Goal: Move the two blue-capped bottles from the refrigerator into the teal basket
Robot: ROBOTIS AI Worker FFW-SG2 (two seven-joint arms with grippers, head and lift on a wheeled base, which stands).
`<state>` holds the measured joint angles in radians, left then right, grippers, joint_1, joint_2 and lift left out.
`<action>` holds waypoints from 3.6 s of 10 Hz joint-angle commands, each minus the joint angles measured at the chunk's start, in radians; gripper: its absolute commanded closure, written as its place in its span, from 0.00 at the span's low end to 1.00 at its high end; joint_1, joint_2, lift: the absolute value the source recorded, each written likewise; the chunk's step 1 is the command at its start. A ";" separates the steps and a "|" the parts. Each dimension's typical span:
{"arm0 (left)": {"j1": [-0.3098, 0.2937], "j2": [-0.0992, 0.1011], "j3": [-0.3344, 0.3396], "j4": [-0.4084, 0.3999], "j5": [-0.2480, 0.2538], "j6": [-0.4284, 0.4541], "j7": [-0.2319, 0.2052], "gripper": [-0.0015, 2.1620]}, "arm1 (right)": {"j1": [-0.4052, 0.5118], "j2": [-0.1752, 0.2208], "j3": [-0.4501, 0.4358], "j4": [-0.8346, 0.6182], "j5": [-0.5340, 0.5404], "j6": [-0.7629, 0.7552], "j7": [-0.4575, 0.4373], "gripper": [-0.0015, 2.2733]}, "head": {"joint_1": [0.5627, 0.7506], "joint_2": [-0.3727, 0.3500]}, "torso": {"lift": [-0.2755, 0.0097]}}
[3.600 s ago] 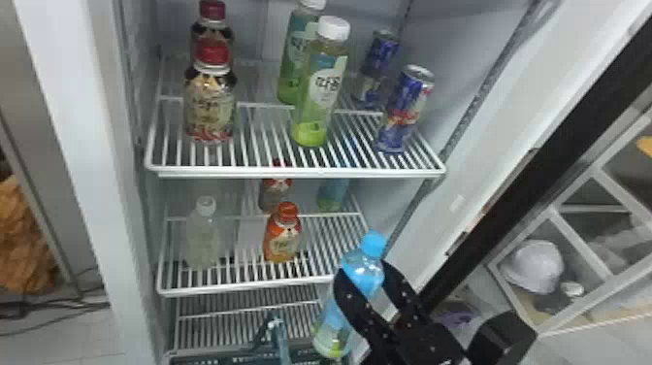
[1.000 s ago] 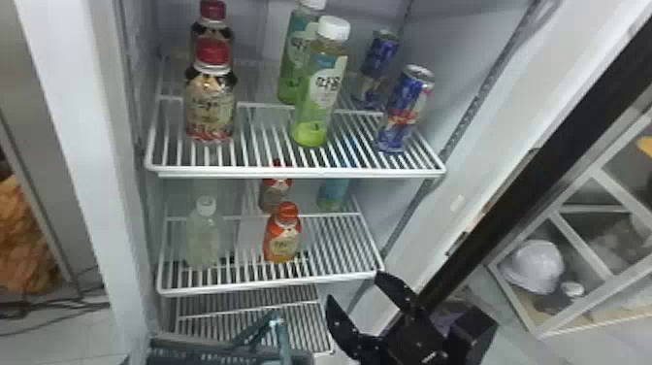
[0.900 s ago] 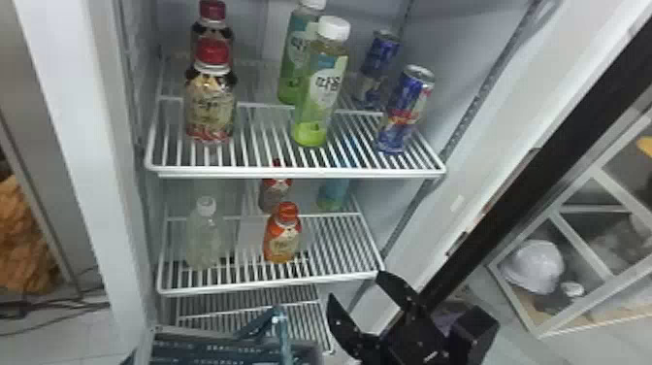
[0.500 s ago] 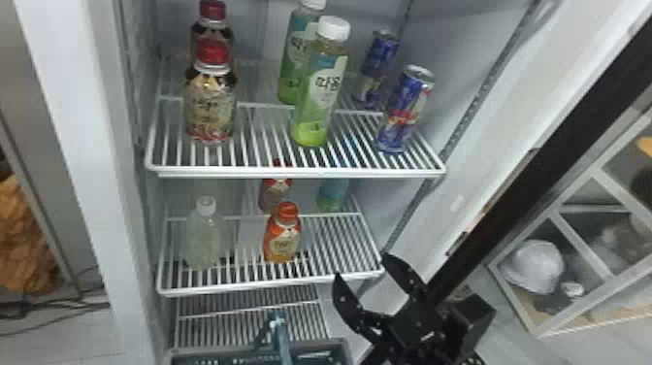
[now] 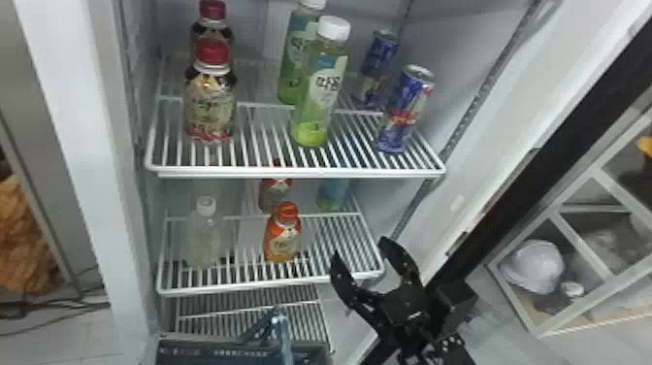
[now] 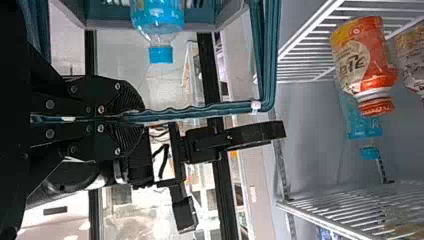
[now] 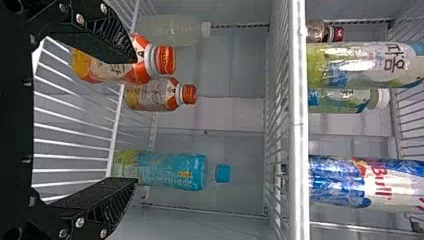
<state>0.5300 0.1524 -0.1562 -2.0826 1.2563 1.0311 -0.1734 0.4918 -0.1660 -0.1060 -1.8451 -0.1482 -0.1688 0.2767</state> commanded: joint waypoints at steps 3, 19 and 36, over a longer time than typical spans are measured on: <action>-0.002 -0.001 -0.002 0.000 0.002 0.000 0.000 0.51 | -0.099 0.006 0.022 0.131 0.013 -0.096 -0.050 0.08 | 0.70 0.03 | 0.49; -0.012 0.004 -0.009 0.000 0.003 0.000 0.003 0.51 | -0.538 -0.010 0.121 0.636 0.016 -0.197 -0.168 0.04 | 0.70 0.03 | 0.49; -0.029 0.007 -0.025 0.012 0.014 -0.013 0.005 0.51 | -0.732 -0.017 0.170 0.813 0.045 -0.106 -0.212 0.17 | 0.70 0.03 | 0.49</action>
<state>0.5014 0.1583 -0.1803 -2.0708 1.2701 1.0182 -0.1687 -0.2375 -0.1827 0.0612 -1.0322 -0.1043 -0.2805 0.0637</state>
